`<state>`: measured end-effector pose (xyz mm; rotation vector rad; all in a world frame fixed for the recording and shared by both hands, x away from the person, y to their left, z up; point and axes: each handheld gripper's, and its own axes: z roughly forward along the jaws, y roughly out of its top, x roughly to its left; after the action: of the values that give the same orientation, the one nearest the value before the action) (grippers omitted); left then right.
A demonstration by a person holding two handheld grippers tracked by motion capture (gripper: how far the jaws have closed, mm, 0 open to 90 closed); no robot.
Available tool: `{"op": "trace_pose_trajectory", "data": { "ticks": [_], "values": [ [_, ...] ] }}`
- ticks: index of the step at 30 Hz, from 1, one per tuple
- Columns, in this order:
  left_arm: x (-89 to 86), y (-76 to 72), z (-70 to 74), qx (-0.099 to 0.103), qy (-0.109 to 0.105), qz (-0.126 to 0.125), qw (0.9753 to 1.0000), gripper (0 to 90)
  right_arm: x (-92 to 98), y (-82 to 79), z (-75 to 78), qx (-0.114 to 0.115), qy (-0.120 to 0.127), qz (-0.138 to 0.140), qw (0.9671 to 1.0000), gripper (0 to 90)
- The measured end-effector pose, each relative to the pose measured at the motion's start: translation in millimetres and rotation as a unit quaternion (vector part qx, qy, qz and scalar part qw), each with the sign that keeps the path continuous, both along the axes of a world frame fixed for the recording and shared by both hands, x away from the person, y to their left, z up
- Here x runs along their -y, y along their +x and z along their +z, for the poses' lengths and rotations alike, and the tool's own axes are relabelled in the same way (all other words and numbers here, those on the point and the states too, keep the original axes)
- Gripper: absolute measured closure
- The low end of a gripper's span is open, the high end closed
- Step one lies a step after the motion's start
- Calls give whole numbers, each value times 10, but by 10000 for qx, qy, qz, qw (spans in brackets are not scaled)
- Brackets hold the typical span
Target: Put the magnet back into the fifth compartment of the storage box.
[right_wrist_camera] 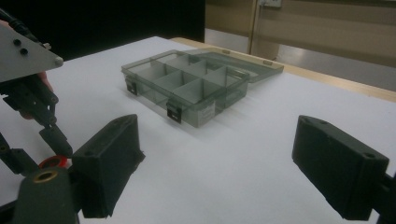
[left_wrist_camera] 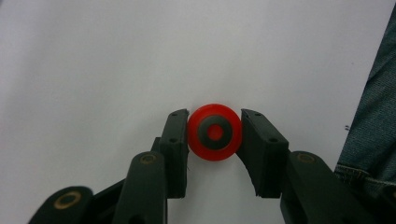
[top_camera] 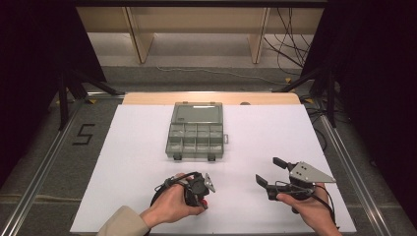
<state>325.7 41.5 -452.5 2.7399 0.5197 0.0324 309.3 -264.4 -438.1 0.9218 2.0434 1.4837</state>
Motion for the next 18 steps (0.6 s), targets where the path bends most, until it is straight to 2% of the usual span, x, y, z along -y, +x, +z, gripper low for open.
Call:
{"op": "trace_pose_trajectory", "data": {
  "ticks": [5,7,9,11,12,16,18],
  "values": [
    [-16,16,55,26,-56,51,10000,630,-2,1,-3,10,10,4,10000,159],
    [-18,17,70,49,-169,169,9997,630,0,-1,1,-18,-12,19,10000,159],
    [-36,47,111,65,-87,97,9999,630,-4,0,-2,9,8,7,10000,159],
    [-39,52,127,90,-123,139,9998,630,-4,1,-2,9,3,7,10000,159],
    [-45,63,154,107,-213,234,9994,630,-5,0,-3,7,3,18,10000,158],
    [-69,101,242,156,-265,272,9992,630,5,-1,5,35,-51,8,10000,161],
    [-77,118,280,193,-298,302,9989,630,10,-12,15,-45,-80,23,10000,162]
  ]
}}
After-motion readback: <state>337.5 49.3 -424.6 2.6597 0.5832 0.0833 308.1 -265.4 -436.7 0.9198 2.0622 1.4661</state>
